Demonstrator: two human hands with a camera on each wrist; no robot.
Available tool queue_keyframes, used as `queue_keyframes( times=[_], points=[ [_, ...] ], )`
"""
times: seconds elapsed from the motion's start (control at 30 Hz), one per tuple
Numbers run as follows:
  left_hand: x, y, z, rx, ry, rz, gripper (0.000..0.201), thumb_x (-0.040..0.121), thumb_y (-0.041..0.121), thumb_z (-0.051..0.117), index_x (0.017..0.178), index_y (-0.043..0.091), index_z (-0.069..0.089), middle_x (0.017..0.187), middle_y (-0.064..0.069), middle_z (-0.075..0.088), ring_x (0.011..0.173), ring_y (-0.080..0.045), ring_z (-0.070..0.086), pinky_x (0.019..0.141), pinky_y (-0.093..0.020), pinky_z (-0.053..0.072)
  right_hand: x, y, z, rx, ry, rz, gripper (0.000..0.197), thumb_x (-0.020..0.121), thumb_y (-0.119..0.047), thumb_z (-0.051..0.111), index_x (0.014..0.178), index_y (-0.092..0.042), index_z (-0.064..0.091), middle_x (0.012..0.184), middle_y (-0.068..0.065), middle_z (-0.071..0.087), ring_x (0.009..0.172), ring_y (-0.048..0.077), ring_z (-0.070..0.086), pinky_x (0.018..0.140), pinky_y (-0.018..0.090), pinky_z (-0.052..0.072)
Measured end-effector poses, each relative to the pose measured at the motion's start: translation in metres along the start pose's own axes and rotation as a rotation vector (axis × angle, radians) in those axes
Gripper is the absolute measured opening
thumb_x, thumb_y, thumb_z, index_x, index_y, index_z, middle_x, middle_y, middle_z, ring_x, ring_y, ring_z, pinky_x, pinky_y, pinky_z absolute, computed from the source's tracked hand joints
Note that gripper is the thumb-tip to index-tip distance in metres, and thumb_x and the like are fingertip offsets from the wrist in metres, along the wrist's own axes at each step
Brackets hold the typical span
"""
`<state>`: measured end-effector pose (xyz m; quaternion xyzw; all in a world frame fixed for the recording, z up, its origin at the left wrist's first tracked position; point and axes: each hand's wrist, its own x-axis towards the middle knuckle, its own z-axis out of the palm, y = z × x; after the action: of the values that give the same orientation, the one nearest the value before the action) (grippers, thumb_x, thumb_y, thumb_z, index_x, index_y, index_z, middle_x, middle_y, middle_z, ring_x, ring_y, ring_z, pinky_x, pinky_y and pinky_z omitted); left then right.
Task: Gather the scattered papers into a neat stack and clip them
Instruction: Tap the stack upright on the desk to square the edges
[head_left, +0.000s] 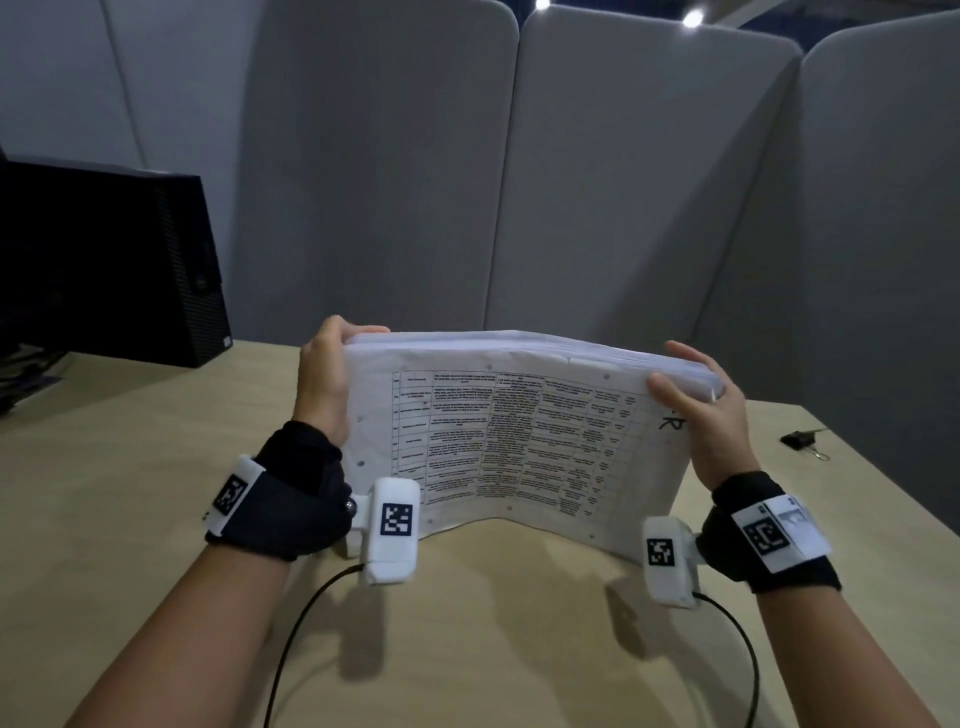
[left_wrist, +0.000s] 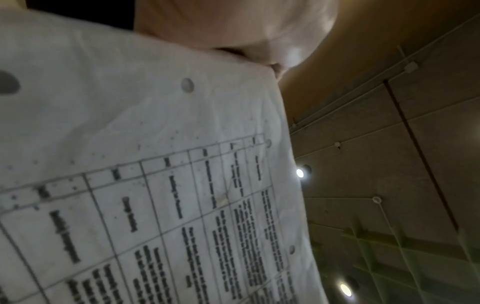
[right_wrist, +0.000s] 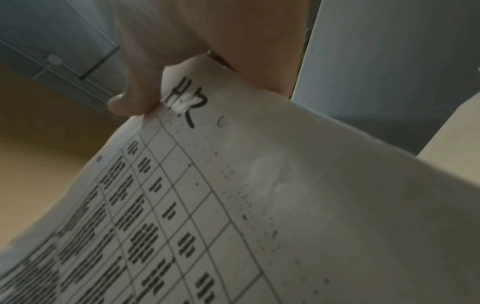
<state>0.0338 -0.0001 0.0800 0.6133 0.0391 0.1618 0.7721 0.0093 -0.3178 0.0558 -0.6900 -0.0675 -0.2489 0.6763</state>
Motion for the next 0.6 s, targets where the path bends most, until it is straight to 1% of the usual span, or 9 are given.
queue_keyframes(
  times=[0.07, 0.17, 0.27, 0.3, 0.37, 0.43, 0.5, 0.57, 0.6],
  points=[
    [-0.001, 0.002, 0.001, 0.015, 0.004, -0.006, 0.027, 0.089, 0.026, 0.046, 0.076, 0.015, 0.067, 0.078, -0.006, 0.063, 0.067, -0.019, 0.056, 0.061, -0.027, 0.044, 0.002, 0.0, 0.0, 0.013, -0.033, 0.008, 0.06, 0.058, -0.023, 0.081, 0.113, -0.018, 0.057, 0.099, 0.003, 0.064, 0.085, 0.017, 0.064, 0.065, 0.02, 0.057],
    [0.0, 0.002, 0.004, 0.025, 0.049, 0.033, 0.022, 0.086, 0.007, 0.045, 0.082, 0.013, 0.065, 0.091, -0.006, 0.068, 0.077, -0.018, 0.06, 0.066, -0.027, 0.048, 0.003, 0.001, -0.001, 0.056, -0.056, 0.025, 0.045, 0.064, -0.02, 0.069, 0.107, -0.014, 0.06, 0.091, 0.003, 0.068, 0.078, 0.015, 0.065, 0.064, 0.022, 0.056],
    [-0.003, 0.0, 0.0, -0.048, -0.009, 0.054, 0.022, 0.092, 0.017, 0.044, 0.106, 0.011, 0.06, 0.111, -0.012, 0.068, 0.087, -0.017, 0.064, 0.076, -0.029, 0.051, 0.003, 0.004, -0.003, 0.07, -0.125, 0.059, 0.042, 0.06, -0.026, 0.076, 0.097, -0.009, 0.065, 0.082, 0.003, 0.073, 0.075, 0.016, 0.069, 0.066, 0.028, 0.057],
    [-0.004, -0.001, -0.004, -0.081, -0.067, 0.08, 0.033, 0.091, 0.033, 0.05, 0.117, 0.013, 0.055, 0.117, -0.009, 0.066, 0.092, -0.016, 0.064, 0.08, -0.029, 0.051, 0.004, 0.005, -0.004, 0.068, -0.147, 0.072, 0.037, 0.06, -0.023, 0.075, 0.093, -0.01, 0.066, 0.08, 0.003, 0.074, 0.074, 0.016, 0.069, 0.067, 0.029, 0.057],
    [0.002, -0.011, -0.018, -0.03, -0.199, 0.152, 0.096, 0.062, 0.07, 0.066, 0.137, 0.019, 0.036, 0.125, 0.002, 0.059, 0.106, -0.009, 0.061, 0.088, -0.026, 0.049, 0.004, 0.005, -0.006, 0.081, -0.178, 0.1, 0.027, 0.065, -0.013, 0.069, 0.091, -0.012, 0.066, 0.08, 0.003, 0.074, 0.074, 0.017, 0.07, 0.068, 0.031, 0.058],
    [0.004, -0.022, -0.029, 0.074, -0.311, 0.133, 0.132, 0.03, 0.07, 0.08, 0.142, 0.025, 0.028, 0.123, 0.007, 0.055, 0.108, -0.009, 0.059, 0.089, -0.024, 0.048, 0.005, 0.005, -0.007, 0.106, -0.207, 0.126, 0.025, 0.067, -0.011, 0.066, 0.092, -0.012, 0.066, 0.082, 0.005, 0.074, 0.076, 0.019, 0.07, 0.068, 0.032, 0.059],
    [0.005, -0.029, -0.03, 0.155, -0.348, 0.079, 0.107, 0.03, 0.054, 0.089, 0.124, 0.02, 0.05, 0.108, 0.004, 0.066, 0.1, -0.016, 0.065, 0.083, -0.028, 0.054, 0.005, 0.005, -0.007, 0.133, -0.218, 0.154, 0.032, 0.06, -0.023, 0.078, 0.089, -0.014, 0.069, 0.084, 0.007, 0.074, 0.077, 0.022, 0.07, 0.067, 0.033, 0.059],
    [0.003, -0.031, -0.023, 0.132, -0.283, 0.063, 0.05, 0.056, 0.028, 0.086, 0.098, 0.014, 0.063, 0.09, 0.002, 0.072, 0.095, -0.024, 0.068, 0.082, -0.036, 0.057, 0.005, 0.008, -0.005, 0.149, -0.187, 0.161, 0.053, 0.042, -0.041, 0.088, 0.085, -0.015, 0.071, 0.084, 0.008, 0.074, 0.075, 0.02, 0.07, 0.066, 0.032, 0.059],
    [0.003, -0.033, -0.02, 0.116, -0.248, 0.073, 0.034, 0.063, 0.02, 0.081, 0.092, 0.013, 0.064, 0.088, 0.0, 0.072, 0.096, -0.027, 0.068, 0.082, -0.037, 0.056, 0.004, 0.009, -0.005, 0.16, -0.166, 0.158, 0.059, 0.037, -0.044, 0.089, 0.085, -0.014, 0.072, 0.083, 0.007, 0.074, 0.074, 0.019, 0.071, 0.065, 0.032, 0.059]
  ],
)
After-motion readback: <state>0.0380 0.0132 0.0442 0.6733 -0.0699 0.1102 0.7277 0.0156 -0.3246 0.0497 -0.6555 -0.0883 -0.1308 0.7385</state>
